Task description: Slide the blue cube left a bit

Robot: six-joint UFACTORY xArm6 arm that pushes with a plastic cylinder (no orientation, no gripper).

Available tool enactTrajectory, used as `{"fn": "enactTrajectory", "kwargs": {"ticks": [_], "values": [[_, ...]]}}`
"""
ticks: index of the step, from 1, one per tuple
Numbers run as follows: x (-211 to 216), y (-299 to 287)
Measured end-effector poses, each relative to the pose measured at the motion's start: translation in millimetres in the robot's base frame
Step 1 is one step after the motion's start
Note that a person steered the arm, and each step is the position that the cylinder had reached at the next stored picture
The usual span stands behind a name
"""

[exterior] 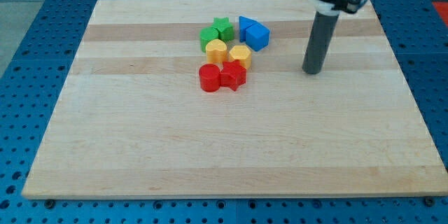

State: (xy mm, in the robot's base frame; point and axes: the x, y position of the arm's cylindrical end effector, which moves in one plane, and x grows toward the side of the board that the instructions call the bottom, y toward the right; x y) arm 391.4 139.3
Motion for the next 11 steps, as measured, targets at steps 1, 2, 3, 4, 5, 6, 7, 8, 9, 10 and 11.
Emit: {"fn": "enactTrajectory", "kwargs": {"ticks": [1,2,3,4,5,6,7,8,9,10,11], "values": [[-27,0],[-48,0],[-49,-7],[-50,-15],[-51,-25],[-51,-34],[-52,-37],[-59,-41],[-62,-51],[-62,-54],[-62,-57]]}}
